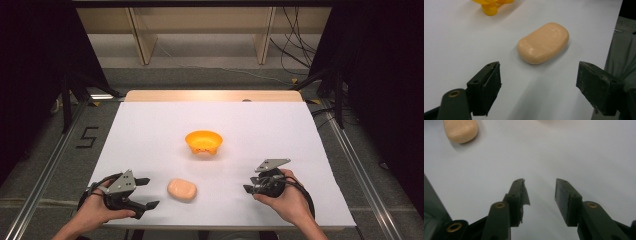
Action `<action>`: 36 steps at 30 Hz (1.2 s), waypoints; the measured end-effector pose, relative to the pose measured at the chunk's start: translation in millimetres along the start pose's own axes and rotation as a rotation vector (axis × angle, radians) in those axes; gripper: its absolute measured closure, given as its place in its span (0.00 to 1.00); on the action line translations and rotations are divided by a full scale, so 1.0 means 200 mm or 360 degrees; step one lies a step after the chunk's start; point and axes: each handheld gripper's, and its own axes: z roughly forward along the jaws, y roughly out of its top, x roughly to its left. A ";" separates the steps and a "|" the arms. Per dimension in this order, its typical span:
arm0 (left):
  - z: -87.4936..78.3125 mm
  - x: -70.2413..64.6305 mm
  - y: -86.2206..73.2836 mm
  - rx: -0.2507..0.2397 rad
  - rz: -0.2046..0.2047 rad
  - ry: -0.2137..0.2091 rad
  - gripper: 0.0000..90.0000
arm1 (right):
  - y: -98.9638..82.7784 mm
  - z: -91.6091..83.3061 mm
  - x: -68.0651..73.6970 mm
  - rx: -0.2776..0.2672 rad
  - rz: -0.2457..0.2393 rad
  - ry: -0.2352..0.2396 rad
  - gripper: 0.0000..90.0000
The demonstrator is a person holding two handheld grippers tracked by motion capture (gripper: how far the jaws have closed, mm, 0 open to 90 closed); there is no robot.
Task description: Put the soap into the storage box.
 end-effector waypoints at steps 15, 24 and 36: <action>0.04 0.01 0.20 0.0241 0.0296 -0.0129 0.22 | -0.03 -0.05 -0.02 -0.0104 -0.0045 -0.0164 0.57; 0.15 0.01 0.33 0.0543 0.0503 -0.0225 0.23 | -0.03 -0.02 -0.02 -0.0076 -0.0014 -0.0140 0.56; 0.30 -0.02 0.40 0.0796 0.0767 -0.0342 0.22 | -0.04 -0.02 -0.02 -0.0041 0.0017 -0.0099 0.54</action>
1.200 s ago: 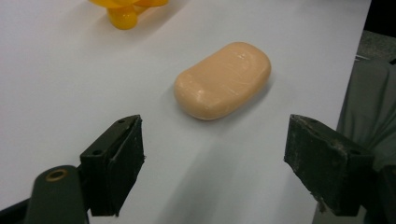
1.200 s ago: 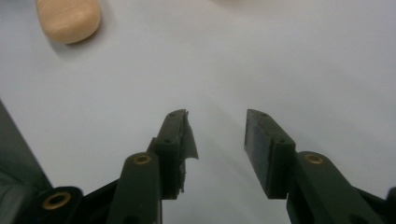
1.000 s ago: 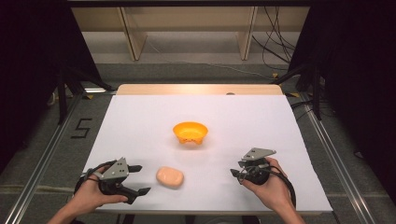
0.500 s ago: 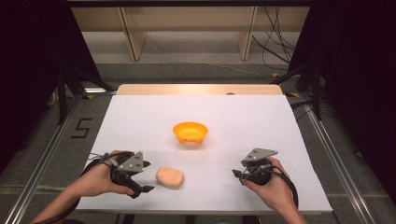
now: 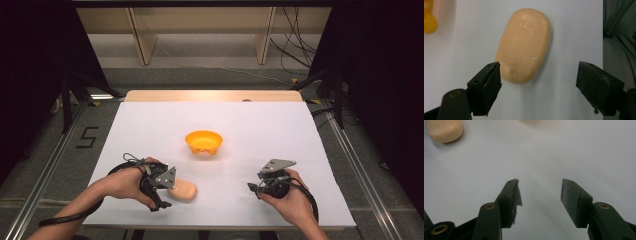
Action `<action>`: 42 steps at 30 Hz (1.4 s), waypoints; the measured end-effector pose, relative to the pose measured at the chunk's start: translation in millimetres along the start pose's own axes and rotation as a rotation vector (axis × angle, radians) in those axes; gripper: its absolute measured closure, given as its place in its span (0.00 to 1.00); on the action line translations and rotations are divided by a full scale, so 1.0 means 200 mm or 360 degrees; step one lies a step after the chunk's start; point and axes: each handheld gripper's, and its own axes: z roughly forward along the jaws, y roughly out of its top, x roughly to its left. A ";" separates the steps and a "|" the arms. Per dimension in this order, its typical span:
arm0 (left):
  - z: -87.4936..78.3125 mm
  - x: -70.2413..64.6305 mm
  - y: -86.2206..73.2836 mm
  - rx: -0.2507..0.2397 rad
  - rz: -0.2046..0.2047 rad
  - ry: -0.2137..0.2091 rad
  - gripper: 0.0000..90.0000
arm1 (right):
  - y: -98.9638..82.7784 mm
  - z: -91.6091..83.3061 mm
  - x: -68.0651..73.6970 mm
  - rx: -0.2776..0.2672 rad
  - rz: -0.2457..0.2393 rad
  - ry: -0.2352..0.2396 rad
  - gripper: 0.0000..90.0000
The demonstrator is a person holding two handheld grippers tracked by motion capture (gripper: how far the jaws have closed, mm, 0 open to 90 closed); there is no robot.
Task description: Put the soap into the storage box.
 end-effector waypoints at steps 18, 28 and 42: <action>0.06 0.07 0.08 0.0022 0.0063 -0.0027 0.20 | 0.00 0.01 0.00 -0.0010 0.0002 0.0001 0.51; 0.11 0.09 0.12 0.0079 0.0086 -0.0068 0.20 | -0.01 0.02 0.00 -0.0027 0.0005 -0.0001 0.50; 0.16 0.11 0.13 0.0140 0.0094 -0.0103 0.20 | 0.00 0.02 0.00 -0.0028 -0.0002 0.0020 0.50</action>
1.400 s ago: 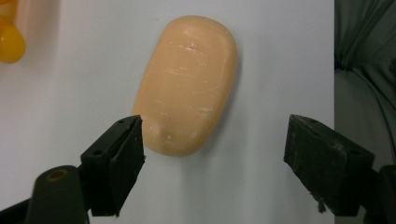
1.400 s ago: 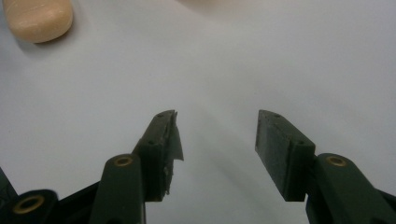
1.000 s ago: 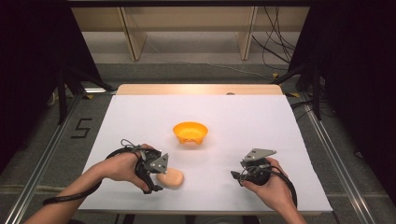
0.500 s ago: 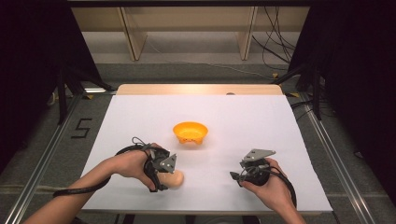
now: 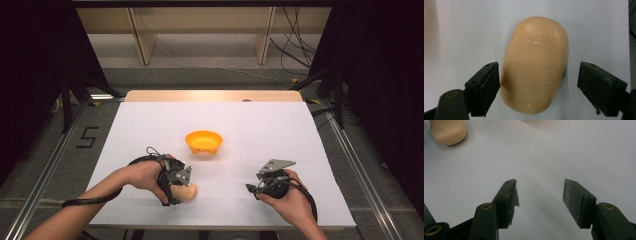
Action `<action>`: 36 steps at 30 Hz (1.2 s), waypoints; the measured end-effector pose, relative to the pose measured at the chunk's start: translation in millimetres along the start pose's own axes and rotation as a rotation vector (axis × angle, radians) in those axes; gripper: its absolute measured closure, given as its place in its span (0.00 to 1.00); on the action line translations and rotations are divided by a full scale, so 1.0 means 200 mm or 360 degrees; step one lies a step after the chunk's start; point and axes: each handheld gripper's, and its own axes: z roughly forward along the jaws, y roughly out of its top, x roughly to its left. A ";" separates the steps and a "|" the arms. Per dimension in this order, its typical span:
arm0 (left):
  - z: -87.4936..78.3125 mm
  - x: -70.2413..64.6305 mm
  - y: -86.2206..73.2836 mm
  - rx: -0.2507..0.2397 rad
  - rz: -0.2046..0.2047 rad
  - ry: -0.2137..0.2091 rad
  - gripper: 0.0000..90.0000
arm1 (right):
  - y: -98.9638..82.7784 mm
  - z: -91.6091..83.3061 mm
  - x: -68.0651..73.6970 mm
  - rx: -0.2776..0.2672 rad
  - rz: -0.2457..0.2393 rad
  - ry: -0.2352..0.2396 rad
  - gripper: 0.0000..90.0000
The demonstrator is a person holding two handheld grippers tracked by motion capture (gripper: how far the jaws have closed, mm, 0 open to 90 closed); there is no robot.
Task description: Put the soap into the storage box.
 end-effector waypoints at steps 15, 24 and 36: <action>0.03 0.02 0.03 0.0067 0.0012 -0.0033 0.22 | 0.00 0.00 0.00 0.0013 0.0040 0.0021 0.50; 0.05 0.03 0.04 0.0080 0.0004 -0.0053 0.24 | 0.00 0.00 0.00 0.0015 0.0041 0.0030 0.50; 0.06 0.05 0.04 0.0104 -0.0012 -0.0057 0.28 | -0.01 0.00 0.00 0.0013 0.0041 0.0034 0.50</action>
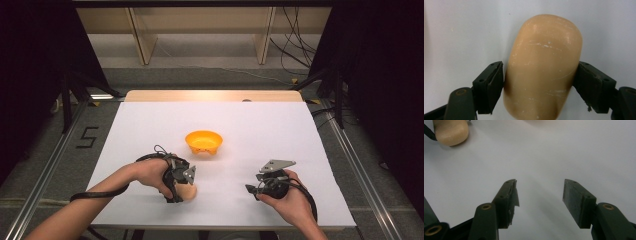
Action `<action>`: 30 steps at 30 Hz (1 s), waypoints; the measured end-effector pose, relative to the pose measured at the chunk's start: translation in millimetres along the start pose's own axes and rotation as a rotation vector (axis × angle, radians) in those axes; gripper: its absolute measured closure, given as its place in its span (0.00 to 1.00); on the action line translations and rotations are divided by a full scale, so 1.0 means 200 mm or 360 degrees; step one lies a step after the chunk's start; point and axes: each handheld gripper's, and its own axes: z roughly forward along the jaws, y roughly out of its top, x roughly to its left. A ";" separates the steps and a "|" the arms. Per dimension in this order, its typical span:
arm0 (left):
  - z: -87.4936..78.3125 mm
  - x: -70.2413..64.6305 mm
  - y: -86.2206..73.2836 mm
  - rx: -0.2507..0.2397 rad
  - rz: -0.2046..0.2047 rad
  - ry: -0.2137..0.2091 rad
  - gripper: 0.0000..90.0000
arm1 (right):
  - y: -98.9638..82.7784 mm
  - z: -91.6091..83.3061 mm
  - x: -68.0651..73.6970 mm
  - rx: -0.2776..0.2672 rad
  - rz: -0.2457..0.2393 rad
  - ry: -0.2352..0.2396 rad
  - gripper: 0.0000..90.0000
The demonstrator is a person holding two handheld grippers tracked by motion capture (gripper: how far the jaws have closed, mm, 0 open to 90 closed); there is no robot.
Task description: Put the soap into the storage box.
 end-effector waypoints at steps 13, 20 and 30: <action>0.01 0.01 0.01 0.0035 -0.0005 -0.0024 0.32 | 0.00 0.00 0.00 0.0002 0.0024 0.0010 0.50; 0.01 0.01 0.00 0.0031 -0.0033 -0.0043 0.33 | 0.00 0.00 0.00 -0.0011 -0.0004 -0.0002 0.50; 0.01 0.01 0.00 0.0026 -0.0120 -0.0025 0.33 | -0.01 0.01 0.00 -0.0040 -0.0018 -0.0007 0.50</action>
